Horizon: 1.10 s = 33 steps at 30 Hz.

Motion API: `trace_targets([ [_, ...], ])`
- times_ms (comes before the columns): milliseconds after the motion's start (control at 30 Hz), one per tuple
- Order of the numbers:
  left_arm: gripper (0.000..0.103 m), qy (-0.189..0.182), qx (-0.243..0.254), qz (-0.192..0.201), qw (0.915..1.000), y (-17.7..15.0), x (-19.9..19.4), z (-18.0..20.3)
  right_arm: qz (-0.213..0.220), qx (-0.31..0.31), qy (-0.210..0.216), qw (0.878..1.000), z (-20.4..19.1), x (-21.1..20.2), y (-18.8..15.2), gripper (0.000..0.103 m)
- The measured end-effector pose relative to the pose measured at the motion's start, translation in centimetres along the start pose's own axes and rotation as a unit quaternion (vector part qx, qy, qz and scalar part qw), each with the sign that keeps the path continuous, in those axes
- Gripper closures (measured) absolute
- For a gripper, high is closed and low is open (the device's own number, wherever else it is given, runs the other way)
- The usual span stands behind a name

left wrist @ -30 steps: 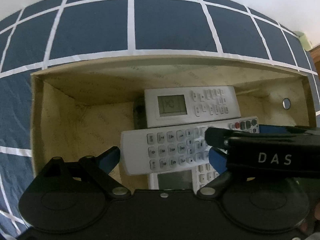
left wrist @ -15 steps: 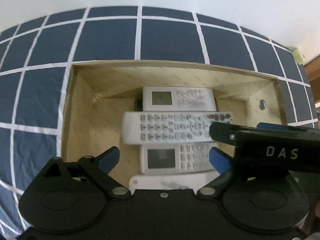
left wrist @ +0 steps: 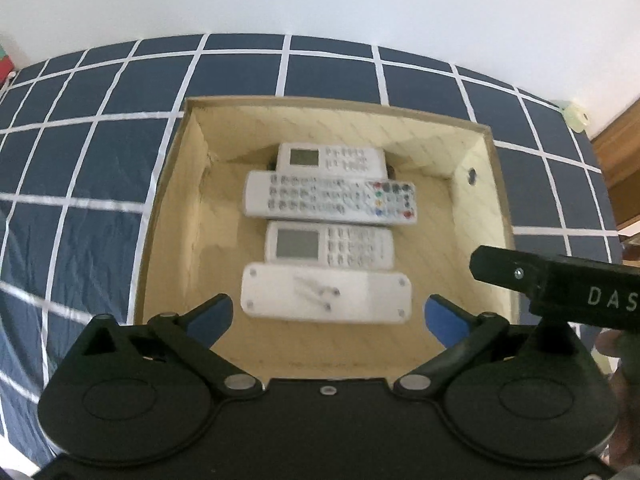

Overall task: Organize objects
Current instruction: 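Move the right tool out of the box toward the small white box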

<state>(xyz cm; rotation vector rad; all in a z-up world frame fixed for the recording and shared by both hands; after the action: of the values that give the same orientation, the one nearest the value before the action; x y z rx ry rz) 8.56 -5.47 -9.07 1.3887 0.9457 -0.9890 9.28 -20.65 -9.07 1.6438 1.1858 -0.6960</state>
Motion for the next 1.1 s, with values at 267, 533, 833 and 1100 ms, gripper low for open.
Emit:
trace_targets([
  [267, 0.000, 0.016, -0.019, -0.001, 0.9997, -4.8, -2.6, 2.0, -0.010, -0.015, 0.000, 1.000, 2.3, -3.4, -3.8, 0.000],
  [533, 0.000, 0.026, -0.020, -0.002, 0.9995, -8.7, -3.8, 6.9, -0.014, -0.023, -0.002, 1.000, 7.4, -6.7, -6.5, 0.000],
  [833, 0.000, 0.037, -0.039, -0.013, 0.9985, -12.7, -3.4, 16.1, -0.044, -0.037, 0.013, 0.998, 16.8, -9.8, -8.3, 0.000],
  [1100, 0.000, 0.040, -0.067, -0.034, 0.9963, -15.5, -2.0, 24.9, -0.076, -0.075, 0.008, 0.994, 25.9, -12.3, -8.6, 0.000],
])
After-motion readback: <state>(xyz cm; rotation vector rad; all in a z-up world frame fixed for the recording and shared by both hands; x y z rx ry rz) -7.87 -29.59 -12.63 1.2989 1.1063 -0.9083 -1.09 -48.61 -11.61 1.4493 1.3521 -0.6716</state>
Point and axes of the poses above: each gripper's, at about its wrist camera, not at the fingertips, and x roughly the way its jaws point, z to its right, y to its top, the point moved 6 cm from there along x, roughly the way its jaws point, and after that the axes turned 7 degrees about y, right-handed, at the moved point
